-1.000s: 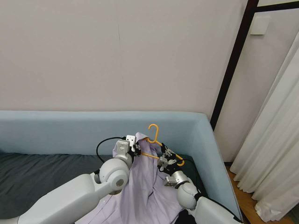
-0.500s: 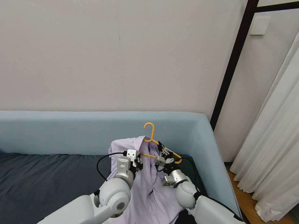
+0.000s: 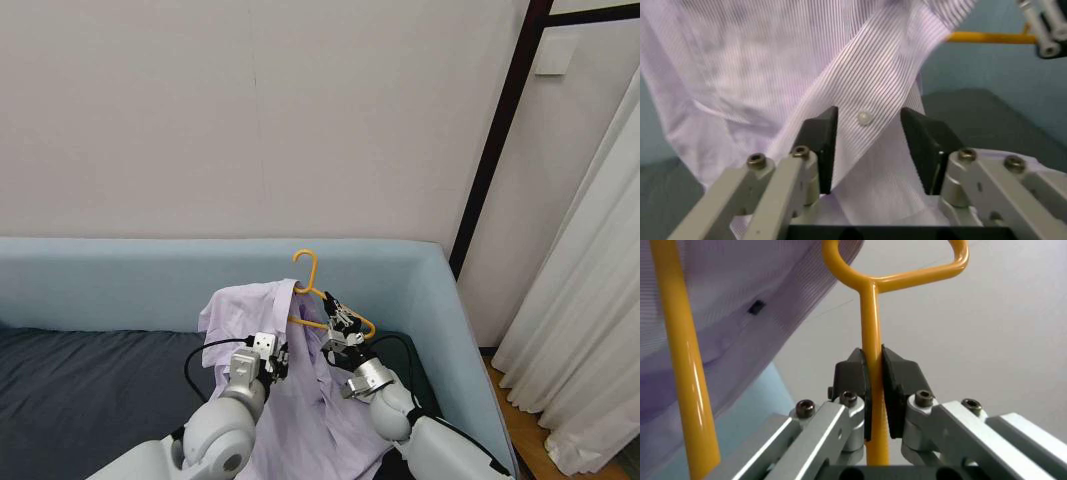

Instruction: Pick up the clothes from the sofa and hang them on the clothes hanger.

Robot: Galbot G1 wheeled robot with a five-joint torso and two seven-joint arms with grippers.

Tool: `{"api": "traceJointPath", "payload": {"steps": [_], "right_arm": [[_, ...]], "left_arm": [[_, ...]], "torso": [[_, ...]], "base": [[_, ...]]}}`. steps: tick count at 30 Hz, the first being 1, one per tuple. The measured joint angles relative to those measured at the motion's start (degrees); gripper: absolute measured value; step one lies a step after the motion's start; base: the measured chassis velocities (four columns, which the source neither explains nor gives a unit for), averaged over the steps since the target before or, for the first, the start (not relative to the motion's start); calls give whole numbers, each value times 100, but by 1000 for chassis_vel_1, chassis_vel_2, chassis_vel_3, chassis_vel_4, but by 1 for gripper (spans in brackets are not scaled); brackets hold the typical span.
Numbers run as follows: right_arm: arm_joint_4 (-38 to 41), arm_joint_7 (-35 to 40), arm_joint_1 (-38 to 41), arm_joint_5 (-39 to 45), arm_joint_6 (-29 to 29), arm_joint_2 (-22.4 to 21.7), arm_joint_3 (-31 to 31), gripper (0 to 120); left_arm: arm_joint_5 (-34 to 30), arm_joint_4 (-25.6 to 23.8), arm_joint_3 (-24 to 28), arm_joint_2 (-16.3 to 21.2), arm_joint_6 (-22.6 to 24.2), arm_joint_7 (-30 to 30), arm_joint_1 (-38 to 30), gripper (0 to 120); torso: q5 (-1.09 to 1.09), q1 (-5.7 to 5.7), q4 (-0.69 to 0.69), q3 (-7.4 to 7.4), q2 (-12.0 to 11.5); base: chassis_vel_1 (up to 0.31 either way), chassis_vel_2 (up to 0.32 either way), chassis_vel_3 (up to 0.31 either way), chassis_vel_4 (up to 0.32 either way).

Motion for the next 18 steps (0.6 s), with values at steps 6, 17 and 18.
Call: {"api": "traceJointPath", "payload": {"steps": [6,17,18], "right_arm": [[-135,106,-24,-489,218,46,357,5],[-79,146,-50,-561,269,-51,426,5],[-63,153,-47,-565,276,-65,429,5]], "left_arm": [[234,-465,-1009,950,-1541,1207,643,68],[-1046,444,-1129,1759,-2458,3521,-837,99],[-1155,726,-947,1833,-2380,3896,-1116,100]], "torso": [[2,-1,0,0,0],[2,-1,0,0,0],[2,-1,-2,0,0]], "base": [[0,0,0,0],[0,0,0,0],[0,0,0,0]]}}
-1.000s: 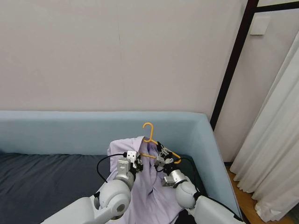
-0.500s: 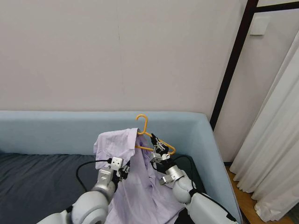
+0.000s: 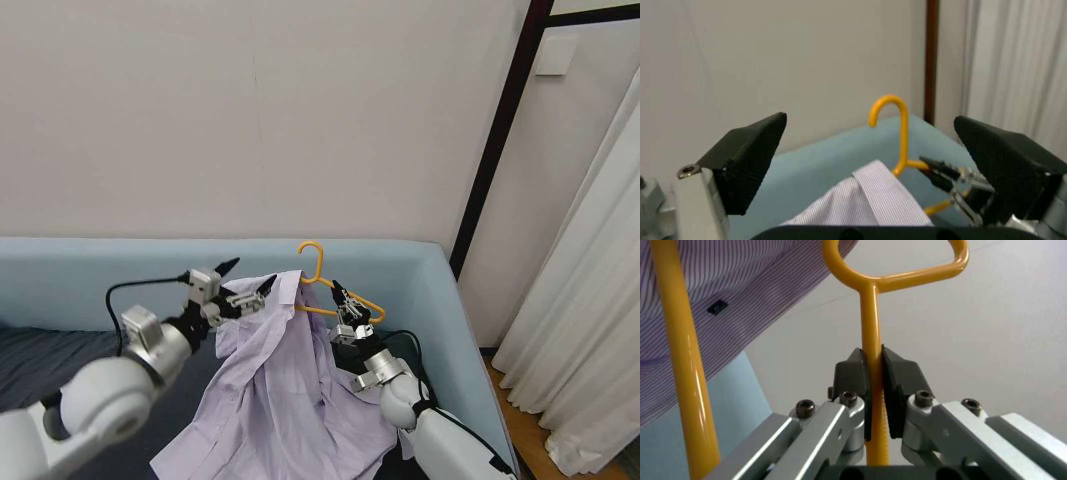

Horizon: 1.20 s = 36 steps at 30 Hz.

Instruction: Pick up the clothes from the sofa and hang them on the clothes hanger.

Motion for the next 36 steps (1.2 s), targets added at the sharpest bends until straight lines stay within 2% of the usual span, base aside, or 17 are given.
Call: {"api": "traceJointPath", "payload": {"steps": [1,2,4,5,7,8,9,10,11,13,14,16,20,24,32,34,36], "right_arm": [[12,6,0,1,5,-14,14,5],[35,6,-3,1,8,-16,35,5],[60,9,-8,3,21,-26,67,5],[60,9,-8,3,21,-26,67,5],[88,9,-9,-8,36,-45,72,5],[125,9,-9,-29,50,-64,73,5],[143,9,-9,-36,57,-85,72,5],[167,8,-9,-37,60,-109,72,5],[167,8,-9,-37,60,-109,72,5],[225,7,-32,-36,71,-168,72,5],[249,5,-48,-33,74,-198,75,5],[276,3,-65,-27,77,-223,84,5],[348,-21,-125,-21,130,-328,126,5],[356,-23,-142,-183,238,-367,222,5],[300,-14,-103,-215,266,-380,241,5],[306,-4,-88,-213,266,-412,234,5],[335,1,-91,-206,261,-461,179,5]], "left_arm": [[-60,251,180,33,80,363,-355,100],[-104,460,386,32,136,648,-725,100],[-199,812,808,-14,199,1109,-1336,100],[-199,812,808,-14,199,1109,-1336,100],[-258,1439,1649,-150,166,1807,-2257,100],[-392,1914,2245,-261,74,2332,-2890,100],[-517,2245,2572,-346,9,2747,-3255,100],[-600,2549,2823,-434,-48,3248,-3546,100],[-600,2549,2823,-434,-48,3248,-3546,100],[-623,3225,3325,-662,-123,4143,-4152,100],[-628,3478,3536,-780,-131,4334,-4385,100],[-648,3663,3697,-884,-131,4450,-4550,100],[-597,4237,4443,-1327,-72,4878,-5115,100],[-594,4575,4830,-1633,-4,5068,-5372,100],[-458,4866,5164,-1853,43,5447,-5559,100],[-322,4938,5295,-1887,45,5641,-5572,95],[-195,4990,5350,-1945,45,5772,-5524,86]], "torso": [[-3,1,7,2,0],[-2,2,1,1,0],[2,1,4,0,0],[2,1,4,0,0],[0,1,1,1,0],[-1,1,-1,1,-1],[1,2,0,1,0],[1,2,0,1,0],[1,2,0,1,0],[0,2,2,1,0],[1,2,4,1,0],[1,2,3,1,0],[2,2,2,1,-1],[2,2,0,1,0],[2,2,2,1,-1],[1,2,4,1,-1],[1,1,4,0,0]], "base": [[0,0,0,0],[0,0,0,0],[0,0,0,0],[0,0,0,0],[0,0,0,0],[0,0,0,0],[0,0,0,0],[0,0,0,0],[0,0,0,0],[0,0,0,0],[0,0,0,0],[0,0,0,0],[0,0,0,0],[0,0,0,0],[0,0,0,0],[0,0,0,0],[0,0,0,0]]}}
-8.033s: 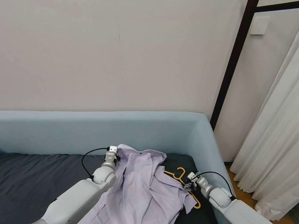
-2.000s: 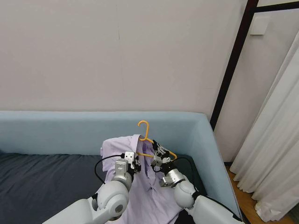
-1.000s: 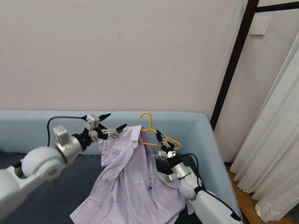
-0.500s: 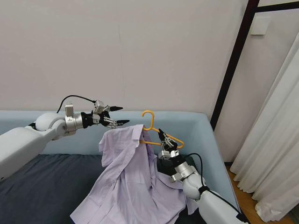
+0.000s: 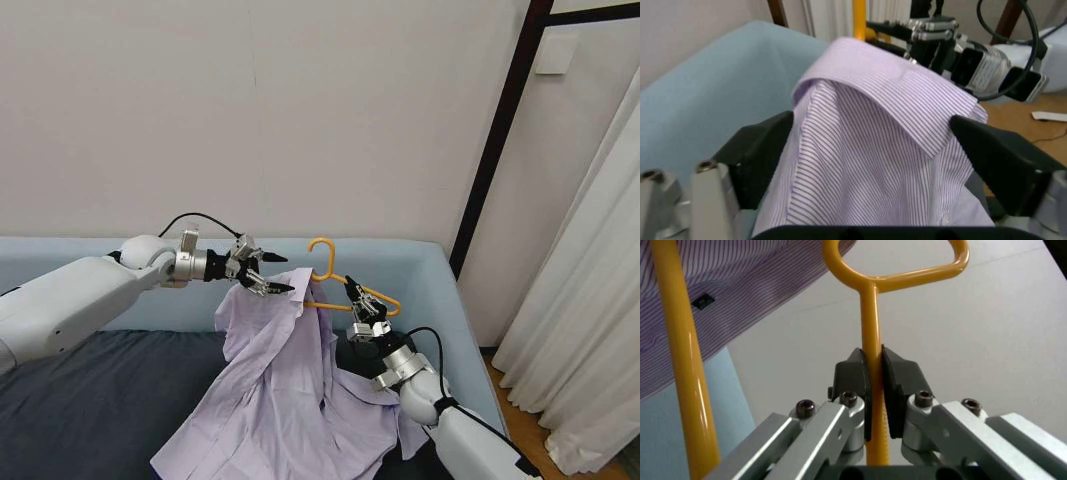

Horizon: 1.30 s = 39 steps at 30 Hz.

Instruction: Pick up the clothes from the sofa and hang them on the clothes hanger.

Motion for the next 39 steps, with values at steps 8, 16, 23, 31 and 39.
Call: {"api": "traceJointPath", "payload": {"steps": [8,16,23,31,39], "right_arm": [[93,-6,-31,5,-7,-62,-86,5],[126,-22,-26,-1,27,-75,-111,5],[137,-2,-43,-84,106,-84,-84,5],[234,10,-158,-109,106,-87,-102,5],[553,-37,-412,67,95,-162,-95,14]], "left_arm": [[50,201,71,-208,0,15,-17,57],[55,204,194,-298,0,32,-63,32],[105,171,207,-273,-13,32,-53,8],[273,101,136,-175,-121,-1,65,8],[361,51,12,-9,-236,-272,180,8]], "torso": [[0,0,-3,0,0],[0,0,-2,0,0],[0,0,-2,0,0],[0,-1,-2,0,0],[0,-1,-3,0,0]], "base": [[0,0,0,0],[0,0,0,0],[0,0,0,0],[0,0,0,0],[0,0,0,0]]}}
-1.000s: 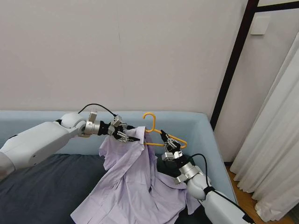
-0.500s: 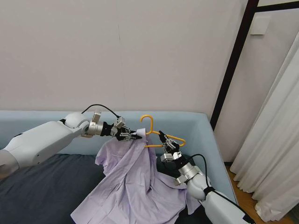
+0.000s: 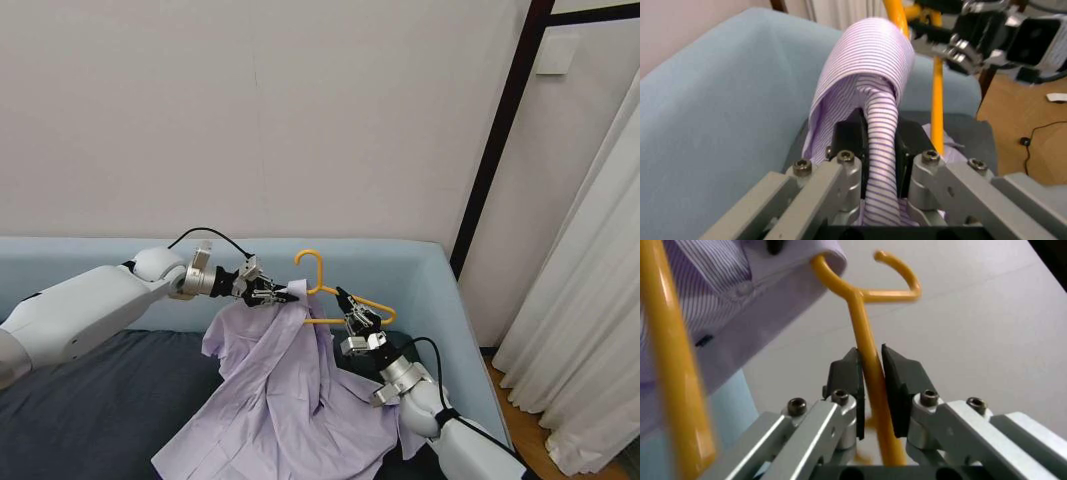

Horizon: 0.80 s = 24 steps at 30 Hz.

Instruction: Pick up the clothes from the sofa and hang them on the clothes hanger.

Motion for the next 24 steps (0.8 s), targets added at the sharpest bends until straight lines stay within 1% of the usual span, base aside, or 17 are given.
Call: {"api": "traceJointPath", "payload": {"steps": [2,3,4,7,8,10,11,12,13,15,16,17,19,20,22,23,24], "right_arm": [[160,2,-146,103,-2,-71,43,22],[276,-2,-235,180,-1,-116,44,27],[276,-2,-235,180,-1,-116,44,27],[720,-86,-635,572,15,-367,103,42],[720,-86,-635,572,15,-367,103,42],[903,-157,-884,780,110,-517,163,49],[995,-243,-1145,1006,252,-635,248,57],[1003,-300,-1280,1187,360,-700,288,60],[1003,-300,-1280,1187,360,-700,288,60],[934,-472,-1489,1577,467,-803,296,69],[802,-652,-1554,1989,485,-868,222,75],[686,-810,-1563,2285,456,-892,138,79],[556,-981,-1545,2582,409,-900,56,81],[353,-1238,-1482,3026,339,-899,-58,88],[-37,-1862,-1205,4164,98,-848,-368,95],[-37,-1862,-1205,4164,98,-848,-368,95],[-163,-2123,-1055,4681,-56,-825,-524,99]], "left_arm": [[26,-26,-90,92,-18,-32,77,8],[39,-42,-149,116,-34,-32,143,8],[39,-42,-149,116,-34,-32,143,8],[126,-63,-336,179,-105,-60,386,8],[126,-63,-336,179,-105,-60,386,8],[198,-82,-434,195,-160,-77,494,8],[289,-107,-521,215,-223,-111,586,8],[329,-111,-581,220,-265,-141,633,8],[329,-111,-581,220,-265,-141,633,8],[379,-113,-676,234,-331,-229,729,8],[404,-120,-726,245,-366,-278,782,8],[422,-130,-754,256,-388,-296,812,8],[443,-144,-774,266,-403,-302,835,8],[478,-165,-800,284,-423,-305,870,8],[538,-232,-854,349,-453,-305,948,8],[538,-232,-854,349,-453,-305,948,8],[553,-265,-889,376,-457,-304,986,8]], "torso": [[-1,0,5,0,0],[0,0,2,0,0],[0,0,2,0,0],[-1,0,2,0,1],[-1,0,2,0,1],[-2,0,1,0,1],[0,0,-1,0,1],[0,0,0,-1,1],[0,0,0,-1,1],[0,-1,0,0,1],[-2,0,0,-1,1],[-1,-1,0,-1,1],[1,0,-1,-1,1],[1,-1,0,0,1],[-1,0,0,0,1],[-1,0,0,0,1],[1,0,2,0,1]], "base": [[0,0,0,0],[0,0,0,0],[0,0,0,0],[0,0,0,0],[0,0,0,0],[0,0,0,0],[0,0,0,0],[0,0,0,0],[0,0,0,0],[0,0,0,0],[0,0,0,0],[0,0,0,0],[0,0,0,0],[0,0,0,0],[0,0,0,0],[0,0,0,0],[0,0,0,0]]}}
